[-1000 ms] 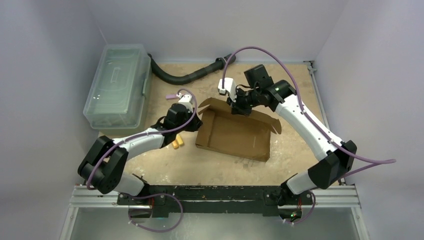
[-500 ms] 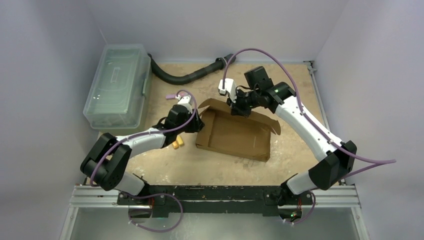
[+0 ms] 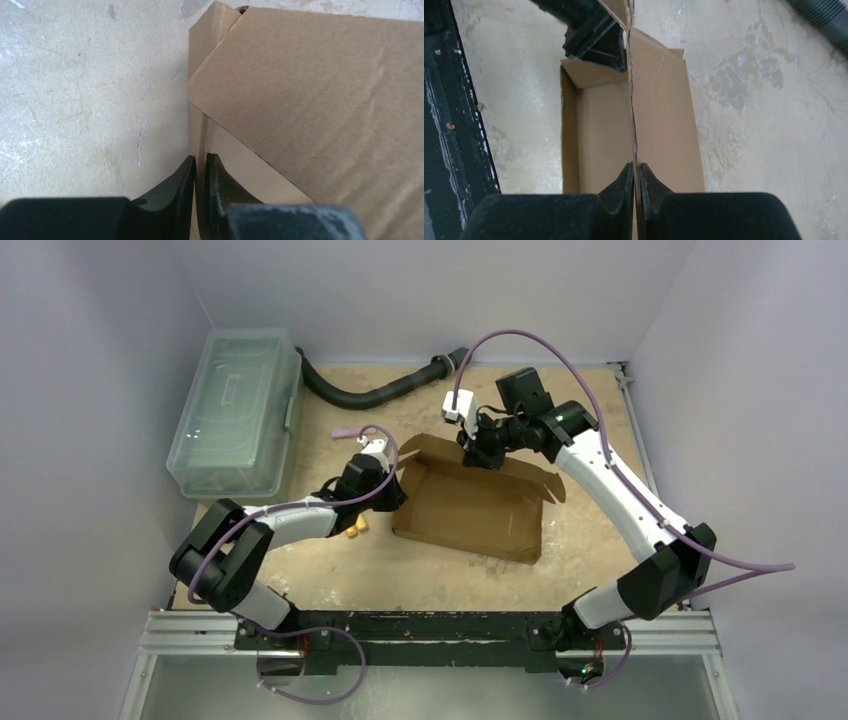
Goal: Fold the paper box
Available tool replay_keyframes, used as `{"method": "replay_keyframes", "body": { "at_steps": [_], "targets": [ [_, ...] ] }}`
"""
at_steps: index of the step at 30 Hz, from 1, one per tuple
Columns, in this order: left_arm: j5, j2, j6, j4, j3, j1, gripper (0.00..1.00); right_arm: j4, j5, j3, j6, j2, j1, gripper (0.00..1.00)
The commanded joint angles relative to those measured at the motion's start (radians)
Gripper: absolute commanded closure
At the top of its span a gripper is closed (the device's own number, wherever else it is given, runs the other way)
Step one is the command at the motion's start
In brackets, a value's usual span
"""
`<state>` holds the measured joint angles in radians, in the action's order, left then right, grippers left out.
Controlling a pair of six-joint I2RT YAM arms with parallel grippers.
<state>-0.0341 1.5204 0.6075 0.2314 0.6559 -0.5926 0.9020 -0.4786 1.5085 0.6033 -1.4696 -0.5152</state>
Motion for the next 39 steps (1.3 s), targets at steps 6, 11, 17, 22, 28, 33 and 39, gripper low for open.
{"method": "replay_keyframes", "body": {
  "at_steps": [6, 11, 17, 22, 28, 33, 39],
  "targets": [
    [0.1, 0.046, -0.098, -0.178, 0.068, -0.037, 1.0, -0.059, 0.018, 0.153, -0.059, -0.062, 0.06, 0.73],
    [0.157, 0.038, -0.106, -0.215, 0.081, -0.044, 0.98, -0.081, 0.049, 0.17, -0.072, -0.084, 0.083, 0.64],
    [0.141, 0.021, -0.098, -0.196, 0.064, -0.045, 0.91, -0.141, 0.022, 0.099, -0.092, -0.07, 0.137, 1.0],
    [0.109, 0.035, -0.088, -0.158, 0.046, -0.045, 1.0, -0.22, 0.059, 0.012, -0.158, -0.053, 0.171, 1.0],
    [0.097, 0.041, -0.106, -0.158, 0.064, -0.046, 0.97, -0.285, 0.005, -0.061, -0.198, -0.051, 0.178, 1.0],
    [0.111, 0.057, -0.127, -0.218, 0.12, -0.047, 0.81, -0.27, -0.098, -0.059, -0.189, -0.056, 0.179, 1.0],
    [0.141, 0.075, -0.122, -0.287, 0.165, -0.049, 0.73, -0.251, -0.172, -0.078, -0.15, -0.037, 0.179, 1.0]
  ]
}}
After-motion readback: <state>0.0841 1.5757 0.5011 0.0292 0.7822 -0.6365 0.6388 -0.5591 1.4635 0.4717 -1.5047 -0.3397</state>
